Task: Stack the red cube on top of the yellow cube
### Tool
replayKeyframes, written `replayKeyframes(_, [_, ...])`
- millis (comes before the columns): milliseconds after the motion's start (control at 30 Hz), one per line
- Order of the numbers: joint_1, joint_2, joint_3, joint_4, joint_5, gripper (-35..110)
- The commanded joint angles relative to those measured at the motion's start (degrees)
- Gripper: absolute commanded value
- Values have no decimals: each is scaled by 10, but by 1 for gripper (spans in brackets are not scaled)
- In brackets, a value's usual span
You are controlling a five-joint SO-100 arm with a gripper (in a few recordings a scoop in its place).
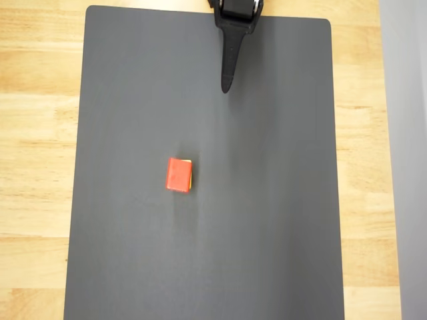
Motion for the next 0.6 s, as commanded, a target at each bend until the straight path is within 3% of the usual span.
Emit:
replayKeyframes(0, [-10, 1, 1, 4, -24, 0])
replayKeyframes(567, [-36, 1, 1, 4, -61, 0])
